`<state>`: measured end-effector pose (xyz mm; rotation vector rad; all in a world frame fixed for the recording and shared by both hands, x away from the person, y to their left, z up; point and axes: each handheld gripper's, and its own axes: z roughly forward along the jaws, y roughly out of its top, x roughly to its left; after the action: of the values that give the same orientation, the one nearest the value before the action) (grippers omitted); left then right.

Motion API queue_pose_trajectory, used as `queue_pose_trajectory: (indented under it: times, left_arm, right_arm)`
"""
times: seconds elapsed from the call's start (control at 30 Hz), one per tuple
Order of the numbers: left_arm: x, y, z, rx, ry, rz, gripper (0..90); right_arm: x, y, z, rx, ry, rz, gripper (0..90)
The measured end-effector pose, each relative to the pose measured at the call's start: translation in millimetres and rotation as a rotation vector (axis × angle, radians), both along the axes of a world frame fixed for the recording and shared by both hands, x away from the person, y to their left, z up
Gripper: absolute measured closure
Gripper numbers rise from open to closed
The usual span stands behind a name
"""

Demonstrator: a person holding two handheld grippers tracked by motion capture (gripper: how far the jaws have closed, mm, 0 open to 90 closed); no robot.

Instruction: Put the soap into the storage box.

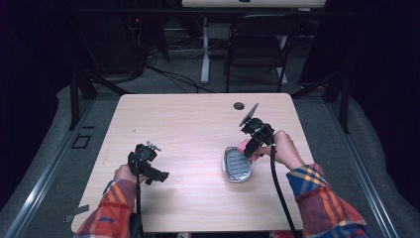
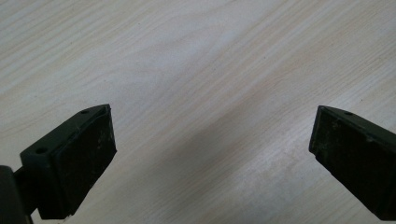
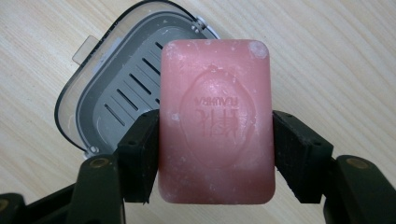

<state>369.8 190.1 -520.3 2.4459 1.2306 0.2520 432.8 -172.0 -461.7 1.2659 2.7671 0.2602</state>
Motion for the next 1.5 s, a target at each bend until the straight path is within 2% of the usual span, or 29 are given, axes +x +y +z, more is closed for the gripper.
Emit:
queue_pose_trajectory:
  times: [0.3,0.33,0.4,0.53,0.6,0.63,0.67,0.8,0.87,0.97,1.1,1.17,1.27,1.33,1.5]
  left_arm:
    - [-0.4,0.1,0.1,0.001,-0.003,0.002,0.3]
    - [-0.4,0.1,0.1,0.001,-0.003,0.002,0.3]
    - [-0.5,0.2,0.2,0.001,-0.004,0.002,0.4]
    - [-0.6,0.1,0.2,-0.001,-0.006,0.001,0.3]
    - [-0.8,0.2,0.4,-0.003,-0.007,0.001,0.3]
    - [-0.8,0.2,0.5,-0.001,-0.008,0.001,0.3]
    - [-0.8,0.3,0.4,-0.003,-0.007,0.001,0.3]
    - [-0.9,0.3,0.6,-0.005,-0.008,0.001,0.3]
    - [-0.9,0.3,0.6,-0.005,-0.008,0.0,0.3]
    - [-0.9,0.4,0.6,-0.005,-0.008,0.0,0.3]
    - [-1.0,0.2,0.6,-0.004,-0.008,0.0,0.3]
    - [-1.0,0.2,0.6,-0.004,-0.008,-0.001,0.3]
    - [-1.0,0.5,0.6,-0.004,-0.008,0.0,0.3]
    - [-1.0,0.2,0.6,-0.004,-0.007,-0.001,0.3]
    - [-1.1,0.2,0.6,-0.003,-0.006,0.0,0.3]
  right_arm:
    - [1.0,12.8,-7.3,-0.035,0.002,0.009,36.9]
    - [0.3,13.8,-9.5,-0.022,-0.014,0.002,36.9]
    - [0.9,16.0,-9.1,-0.04,0.002,0.013,36.9]
    - [0.1,21.0,-14.1,-0.047,-0.021,0.018,36.9]
    - [-0.2,23.6,-15.2,-0.057,-0.015,0.017,36.9]
    - [-1.1,24.7,-17.6,-0.048,-0.028,0.01,36.9]
    - [-0.8,26.0,-17.1,-0.06,-0.011,0.015,36.9]
    - [-2.7,29.3,-20.6,-0.057,-0.003,0.018,36.8]
    - [-4.7,31.0,-24.8,-0.045,-0.015,0.008,36.8]
    - [-5.6,33.3,-24.7,-0.06,0.008,0.01,36.7]
    - [-7.1,34.2,-25.7,-0.046,0.0,0.017,36.3]
    - [-8.2,34.1,-23.8,-0.03,0.019,0.006,36.1]
    - [-10.8,33.0,-21.7,-0.016,0.014,0.013,36.9]
    - [-12.2,32.4,-18.4,-0.01,0.046,0.018,38.6]
    - [-13.8,29.6,-17.6,0.026,0.059,0.019,44.2]
